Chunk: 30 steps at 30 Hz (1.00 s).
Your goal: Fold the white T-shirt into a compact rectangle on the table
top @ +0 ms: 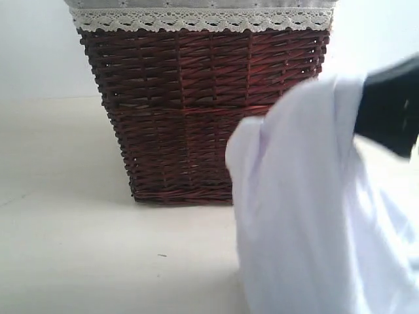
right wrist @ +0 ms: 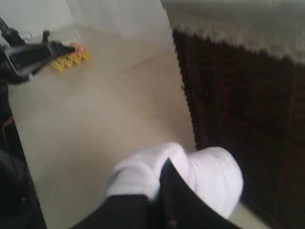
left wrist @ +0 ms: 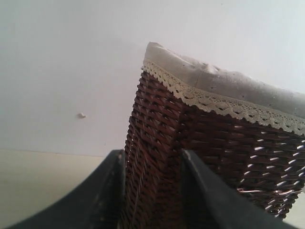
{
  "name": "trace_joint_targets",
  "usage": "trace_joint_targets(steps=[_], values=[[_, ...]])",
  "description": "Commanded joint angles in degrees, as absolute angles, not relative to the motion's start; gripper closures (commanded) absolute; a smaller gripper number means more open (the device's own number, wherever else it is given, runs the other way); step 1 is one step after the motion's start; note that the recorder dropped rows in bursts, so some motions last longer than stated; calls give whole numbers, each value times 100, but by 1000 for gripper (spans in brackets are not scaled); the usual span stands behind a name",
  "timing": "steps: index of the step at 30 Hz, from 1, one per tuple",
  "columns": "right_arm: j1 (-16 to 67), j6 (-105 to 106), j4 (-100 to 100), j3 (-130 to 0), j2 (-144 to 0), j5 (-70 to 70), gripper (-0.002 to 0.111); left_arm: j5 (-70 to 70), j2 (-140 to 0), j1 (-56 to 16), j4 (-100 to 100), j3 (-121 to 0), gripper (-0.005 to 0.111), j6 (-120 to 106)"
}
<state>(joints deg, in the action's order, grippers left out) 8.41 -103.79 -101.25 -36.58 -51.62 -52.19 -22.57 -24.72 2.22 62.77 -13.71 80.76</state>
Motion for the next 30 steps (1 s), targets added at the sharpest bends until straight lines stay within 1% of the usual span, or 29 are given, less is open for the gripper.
trace_joint_targets(steps=[1,4,5,6,8,9,10,13,15,17,21,23,28,30], values=[[1825,-10009,-9995,-2763,-5158,-3865,108,-2330,-2492,210,6276,-1351,68,8114],[2841,-9729,-9995,-2776,-5560,-3771,107,-2470,-2492,210,6276,-1351,68,8114],[3133,-9729,-9995,-2776,-5729,-3702,104,-2525,-2492,210,6276,-1351,68,8114],[3408,-9729,-9995,-2776,-5981,-3689,95,-2603,-2492,210,6276,-1351,68,8114],[3816,-9801,-9995,-2776,-6440,-3800,74,-2693,-2492,210,6353,-1351,68,8114],[3984,-9875,-9995,-2776,-6590,-3966,66,-2701,-2492,210,6376,-1351,68,8114],[4234,-9916,-9995,-2776,-6736,-4268,64,-2701,-2492,210,6376,-1351,68,8114],[4551,-9732,-9995,-2867,-6767,-5113,64,-2701,-2492,210,6376,-1351,68,8114],[4564,-9587,-9995,-2958,-6648,-5150,64,-2701,-2492,210,6376,-1351,68,8114],[4551,-9560,-9995,-3027,-6528,-4257,63,-2701,-2492,210,6376,-1351,68,8114],[4551,-9953,-9995,-3027,-6487,-2543,54,-2701,-2492,210,6411,-1351,68,8114],[4551,-9954,-9995,-3027,-6487,-2190,51,-2701,-2492,210,6423,-1351,68,8114],[4551,-10967,-9995,-2983,-6487,-796,56,-2701,-2492,210,6423,-1351,68,8114],[4551,-11373,-9995,-2928,-6503,-511,58,-2701,-2492,210,6423,-1351,68,8114]])
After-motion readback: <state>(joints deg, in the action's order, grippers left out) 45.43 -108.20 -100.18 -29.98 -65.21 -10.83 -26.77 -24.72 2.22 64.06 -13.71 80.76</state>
